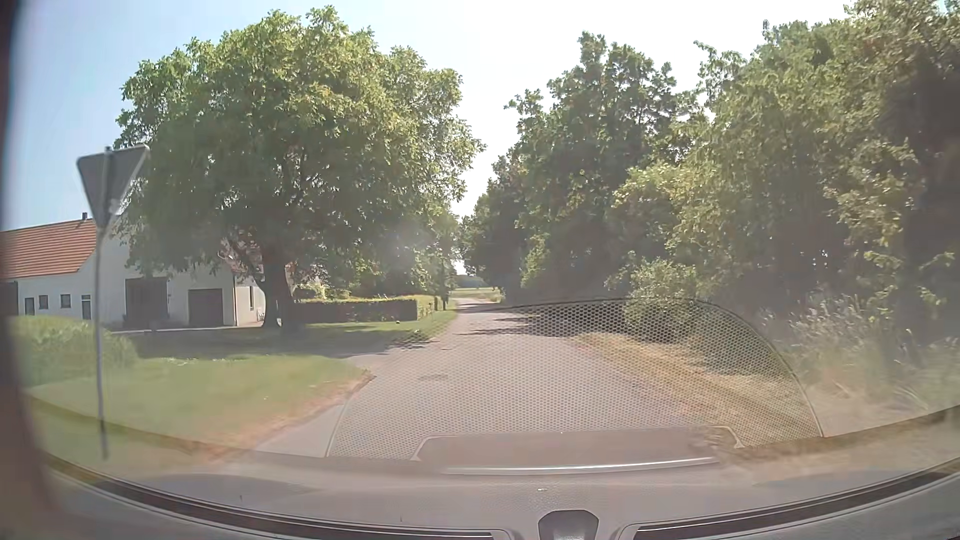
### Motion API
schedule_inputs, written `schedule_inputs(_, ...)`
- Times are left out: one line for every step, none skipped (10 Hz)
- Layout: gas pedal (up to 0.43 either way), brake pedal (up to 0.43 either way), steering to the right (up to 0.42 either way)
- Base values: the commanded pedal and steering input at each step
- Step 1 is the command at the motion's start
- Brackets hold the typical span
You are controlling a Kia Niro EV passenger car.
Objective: Follow the waypoints while adhering to traffic rules and regulations
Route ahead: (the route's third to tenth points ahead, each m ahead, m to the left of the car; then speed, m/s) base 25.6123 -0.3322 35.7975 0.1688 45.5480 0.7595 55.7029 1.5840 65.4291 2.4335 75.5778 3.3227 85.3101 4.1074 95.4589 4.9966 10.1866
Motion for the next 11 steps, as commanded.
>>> schedule_inputs(0.429, 0.006, -0.035)
schedule_inputs(0.429, 0.006, -0.027)
schedule_inputs(0.429, 0.006, -0.016)
schedule_inputs(0.429, 0.006, -0.01)
schedule_inputs(0.429, 0.006, -0.009)
schedule_inputs(0.429, 0.006, -0.008)
schedule_inputs(0.429, 0.006, -0.008)
schedule_inputs(0.429, 0.006, -0.007)
schedule_inputs(0.429, 0.006, -0.006)
schedule_inputs(0.429, 0.006, -0.004)
schedule_inputs(0.429, 0.006, -0.002)
